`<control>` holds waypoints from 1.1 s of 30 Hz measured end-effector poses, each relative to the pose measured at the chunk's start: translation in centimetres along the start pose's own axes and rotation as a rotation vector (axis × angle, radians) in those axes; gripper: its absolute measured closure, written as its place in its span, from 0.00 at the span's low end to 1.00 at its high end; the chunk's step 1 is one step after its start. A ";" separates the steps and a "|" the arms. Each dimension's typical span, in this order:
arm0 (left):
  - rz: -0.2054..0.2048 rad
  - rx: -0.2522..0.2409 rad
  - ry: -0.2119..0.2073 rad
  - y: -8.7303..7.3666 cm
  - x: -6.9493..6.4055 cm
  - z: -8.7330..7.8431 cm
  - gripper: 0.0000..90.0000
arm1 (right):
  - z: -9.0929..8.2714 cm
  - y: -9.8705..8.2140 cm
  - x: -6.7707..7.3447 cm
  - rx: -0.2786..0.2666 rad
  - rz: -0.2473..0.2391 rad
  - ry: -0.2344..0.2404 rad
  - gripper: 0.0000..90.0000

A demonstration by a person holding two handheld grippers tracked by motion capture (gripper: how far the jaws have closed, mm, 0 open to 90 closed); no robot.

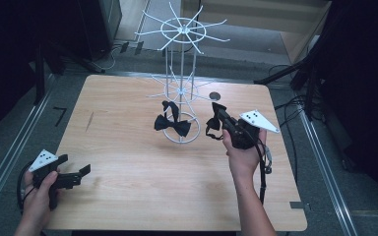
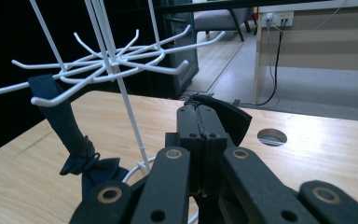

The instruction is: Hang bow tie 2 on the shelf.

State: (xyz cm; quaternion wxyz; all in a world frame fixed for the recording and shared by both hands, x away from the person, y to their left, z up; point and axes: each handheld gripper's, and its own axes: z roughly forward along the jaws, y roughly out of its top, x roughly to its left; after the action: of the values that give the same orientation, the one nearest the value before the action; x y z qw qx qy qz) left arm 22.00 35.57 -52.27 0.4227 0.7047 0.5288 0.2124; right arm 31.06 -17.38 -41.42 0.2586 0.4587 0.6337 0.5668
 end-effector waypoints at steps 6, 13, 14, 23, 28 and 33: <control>0.002 0.000 0.000 0.0 0.0 0.0 0.00 | 0.2 0.6 -0.1 -0.007 0.002 -0.009 1.00; 0.001 0.001 -0.001 0.0 0.0 0.0 0.00 | 0.5 1.1 -0.3 -0.014 0.011 -0.019 1.00; 0.001 0.001 -0.001 0.0 0.0 0.0 0.00 | 0.5 1.1 -0.3 -0.016 0.013 -0.019 1.00; 0.002 0.000 -0.001 0.0 0.0 0.0 0.00 | 0.6 1.7 -0.3 -0.026 0.012 -0.021 1.00; 0.003 0.001 0.000 0.0 0.0 0.0 0.00 | 0.6 2.1 -0.1 -0.031 0.004 -0.018 1.00; 0.001 0.001 -0.001 0.0 0.0 0.0 0.00 | 0.7 2.5 0.2 -0.036 0.001 -0.014 1.00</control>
State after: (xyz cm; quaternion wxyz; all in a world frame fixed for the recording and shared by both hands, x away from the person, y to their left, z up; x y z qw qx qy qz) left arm 22.00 35.57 -52.27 0.4224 0.7053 0.5284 0.2120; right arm 32.32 -17.03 -39.19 0.2709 0.4583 0.6211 0.5752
